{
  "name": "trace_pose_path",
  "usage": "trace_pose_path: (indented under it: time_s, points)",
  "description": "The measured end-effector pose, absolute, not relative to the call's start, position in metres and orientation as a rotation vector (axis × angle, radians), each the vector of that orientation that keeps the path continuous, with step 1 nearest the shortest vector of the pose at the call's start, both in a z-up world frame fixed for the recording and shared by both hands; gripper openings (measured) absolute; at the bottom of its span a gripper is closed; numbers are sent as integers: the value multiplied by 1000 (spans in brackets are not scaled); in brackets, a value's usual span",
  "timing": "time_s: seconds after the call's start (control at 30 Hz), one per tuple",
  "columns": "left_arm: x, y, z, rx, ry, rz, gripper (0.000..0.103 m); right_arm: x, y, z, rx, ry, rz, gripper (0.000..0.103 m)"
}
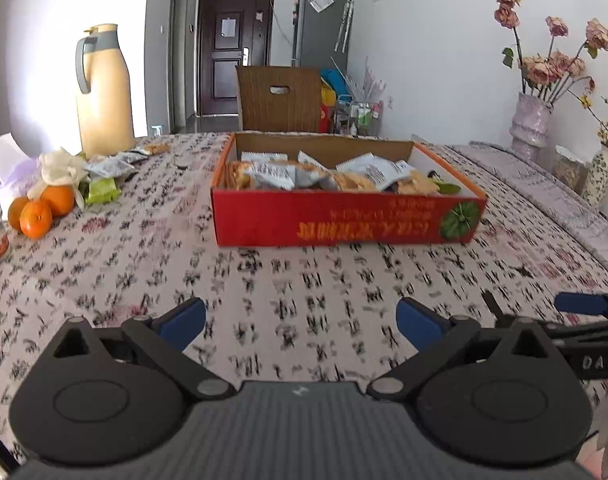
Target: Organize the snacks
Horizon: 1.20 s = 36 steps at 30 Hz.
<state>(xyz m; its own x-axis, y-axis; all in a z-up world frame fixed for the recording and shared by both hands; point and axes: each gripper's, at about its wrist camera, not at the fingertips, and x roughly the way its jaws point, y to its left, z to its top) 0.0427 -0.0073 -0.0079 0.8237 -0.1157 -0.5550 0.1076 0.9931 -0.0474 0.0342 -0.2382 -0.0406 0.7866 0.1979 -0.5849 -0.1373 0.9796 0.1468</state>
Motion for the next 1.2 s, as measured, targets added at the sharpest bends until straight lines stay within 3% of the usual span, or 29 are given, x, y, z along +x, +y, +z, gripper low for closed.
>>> trace_pose_path:
  time_s: [1.2]
  points:
    - [23, -5, -13, -35, 611, -122, 103, 17, -238, -32, 98, 620, 169, 103]
